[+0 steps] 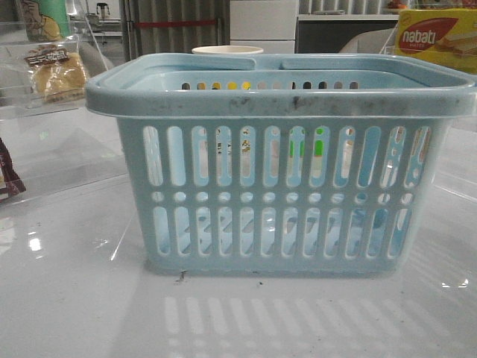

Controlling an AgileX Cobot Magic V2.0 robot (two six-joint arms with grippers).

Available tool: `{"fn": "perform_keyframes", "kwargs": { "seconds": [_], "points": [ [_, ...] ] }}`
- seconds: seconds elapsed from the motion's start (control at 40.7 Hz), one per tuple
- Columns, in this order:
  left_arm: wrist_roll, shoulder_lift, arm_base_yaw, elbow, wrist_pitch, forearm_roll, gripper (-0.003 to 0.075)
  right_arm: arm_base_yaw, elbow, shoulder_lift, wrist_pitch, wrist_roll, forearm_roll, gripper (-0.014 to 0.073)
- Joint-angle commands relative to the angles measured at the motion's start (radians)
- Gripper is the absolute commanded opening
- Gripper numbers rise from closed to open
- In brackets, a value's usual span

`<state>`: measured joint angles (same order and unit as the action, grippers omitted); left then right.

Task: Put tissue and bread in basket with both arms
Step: 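Reach the right gripper to the white tissue pack on the shelf and grasp it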

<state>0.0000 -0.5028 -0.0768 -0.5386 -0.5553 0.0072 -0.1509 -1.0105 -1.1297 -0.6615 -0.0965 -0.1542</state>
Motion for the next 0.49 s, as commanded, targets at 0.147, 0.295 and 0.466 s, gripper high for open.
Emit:
{"fn": "perform_keyframes", "kwargs": {
  "seconds": [0.147, 0.295, 0.466],
  "points": [
    [0.000, -0.012, -0.001, -0.029, 0.081, -0.007, 0.0326, -0.006, -0.275, -0.248, -0.023, -0.003, 0.042, 0.0498],
    [0.000, -0.012, -0.001, -0.029, 0.081, -0.007, 0.0326, -0.006, -0.399, -0.399, -0.099, -0.002, 0.044, 0.0498],
    [0.000, -0.012, -0.001, -0.029, 0.081, -0.007, 0.0326, -0.006, -0.504, -0.535, -0.116, -0.001, 0.044, 0.0498]
  ]
}}
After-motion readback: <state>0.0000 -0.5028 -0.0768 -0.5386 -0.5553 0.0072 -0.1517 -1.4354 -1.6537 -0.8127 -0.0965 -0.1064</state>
